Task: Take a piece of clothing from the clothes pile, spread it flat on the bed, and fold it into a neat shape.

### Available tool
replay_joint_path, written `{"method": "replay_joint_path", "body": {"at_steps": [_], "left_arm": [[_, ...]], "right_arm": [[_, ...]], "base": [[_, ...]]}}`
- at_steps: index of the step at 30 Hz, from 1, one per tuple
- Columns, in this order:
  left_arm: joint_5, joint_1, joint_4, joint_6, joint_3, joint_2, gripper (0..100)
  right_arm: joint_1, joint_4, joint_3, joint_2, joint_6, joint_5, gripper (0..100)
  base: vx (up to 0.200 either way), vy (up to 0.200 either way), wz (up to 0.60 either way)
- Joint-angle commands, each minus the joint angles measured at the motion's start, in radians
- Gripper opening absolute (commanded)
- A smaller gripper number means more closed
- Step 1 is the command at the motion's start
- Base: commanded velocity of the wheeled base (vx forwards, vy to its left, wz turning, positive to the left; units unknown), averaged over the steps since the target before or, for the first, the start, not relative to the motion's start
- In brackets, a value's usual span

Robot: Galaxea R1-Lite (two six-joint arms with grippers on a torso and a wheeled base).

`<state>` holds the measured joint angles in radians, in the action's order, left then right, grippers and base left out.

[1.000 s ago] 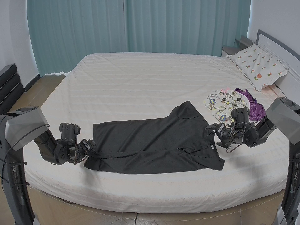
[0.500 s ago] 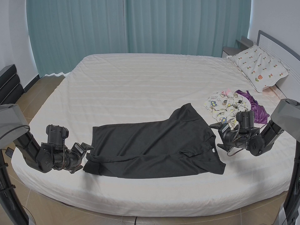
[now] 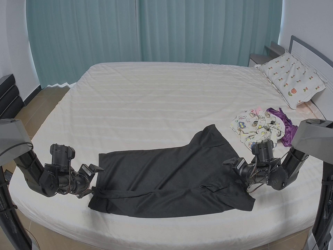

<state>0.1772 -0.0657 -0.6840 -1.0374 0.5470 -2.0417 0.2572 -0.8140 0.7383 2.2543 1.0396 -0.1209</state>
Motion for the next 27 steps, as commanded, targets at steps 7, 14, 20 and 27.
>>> {"method": "replay_joint_path", "body": {"at_steps": [7,14,20,27], "left_arm": [[-0.004,-0.003,-0.028,0.0,-0.019,-0.034,100],[-0.002,-0.003,-0.029,-0.001,-0.019,-0.034,100],[-0.002,-0.003,-0.029,-0.001,-0.019,-0.034,100],[-0.002,-0.003,-0.029,-0.001,-0.019,-0.034,100]], "right_arm": [[0.054,-0.051,-0.033,0.085,-0.101,0.075,100],[0.079,-0.192,-0.059,0.143,-0.115,0.129,100],[0.079,-0.194,-0.059,0.156,-0.13,0.133,100],[0.083,-0.195,-0.065,0.149,-0.142,0.145,100]], "base": [[0.0,0.0,0.0],[0.0,0.0,0.0],[0.0,0.0,0.0],[0.0,0.0,0.0]]}}
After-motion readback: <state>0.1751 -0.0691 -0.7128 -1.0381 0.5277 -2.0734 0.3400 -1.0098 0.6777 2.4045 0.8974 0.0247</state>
